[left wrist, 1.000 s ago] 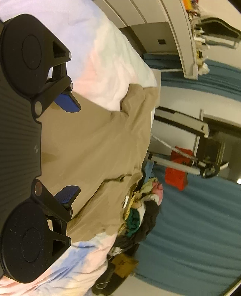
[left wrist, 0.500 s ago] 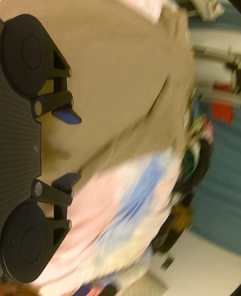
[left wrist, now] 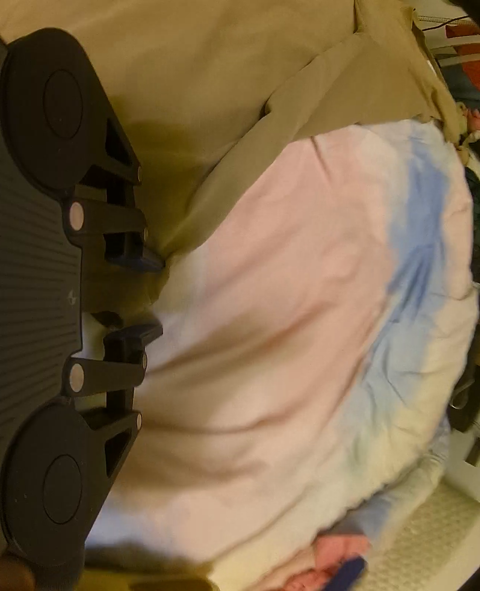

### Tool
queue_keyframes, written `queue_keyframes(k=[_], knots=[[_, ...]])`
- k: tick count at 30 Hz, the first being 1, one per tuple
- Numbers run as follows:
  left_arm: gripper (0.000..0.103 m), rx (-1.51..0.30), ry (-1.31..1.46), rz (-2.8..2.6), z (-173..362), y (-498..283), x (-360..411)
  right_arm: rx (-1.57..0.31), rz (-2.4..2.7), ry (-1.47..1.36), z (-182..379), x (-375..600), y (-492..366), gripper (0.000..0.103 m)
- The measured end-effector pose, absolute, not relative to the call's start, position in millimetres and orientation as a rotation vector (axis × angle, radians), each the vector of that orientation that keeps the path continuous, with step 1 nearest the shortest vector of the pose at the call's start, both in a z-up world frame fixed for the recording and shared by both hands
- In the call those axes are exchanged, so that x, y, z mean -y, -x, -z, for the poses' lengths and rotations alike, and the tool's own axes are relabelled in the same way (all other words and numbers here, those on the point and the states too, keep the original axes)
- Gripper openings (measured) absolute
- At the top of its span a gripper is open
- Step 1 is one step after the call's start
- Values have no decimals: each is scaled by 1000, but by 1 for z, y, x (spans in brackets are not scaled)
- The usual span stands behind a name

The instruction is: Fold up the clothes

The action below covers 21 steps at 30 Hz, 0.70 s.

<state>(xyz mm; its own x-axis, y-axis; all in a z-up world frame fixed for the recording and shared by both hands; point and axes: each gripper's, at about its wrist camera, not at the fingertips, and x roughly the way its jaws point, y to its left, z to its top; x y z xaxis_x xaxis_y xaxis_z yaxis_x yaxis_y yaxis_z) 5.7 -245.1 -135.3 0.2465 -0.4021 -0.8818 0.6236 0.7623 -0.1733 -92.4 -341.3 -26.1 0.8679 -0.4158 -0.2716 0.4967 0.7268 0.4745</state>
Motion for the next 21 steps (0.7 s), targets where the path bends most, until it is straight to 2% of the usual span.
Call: queue_keyframes(k=[1, 6, 15, 21], knots=[[6, -1117, -236, 706, 137, -7, 245, -152, 510, -548, 26, 340, 91, 94], [5, -1097, -140, 738, 118, -13, 211, -161, 520, -556, 28, 342, 89, 94], [4, -1112, 268, 790, 46, -14, 72, -178, 504, -517, 25, 331, 87, 94], [0, -1221, 325, 645, 80, -18, 8, -230, 455, -416, 20, 310, 74, 94]])
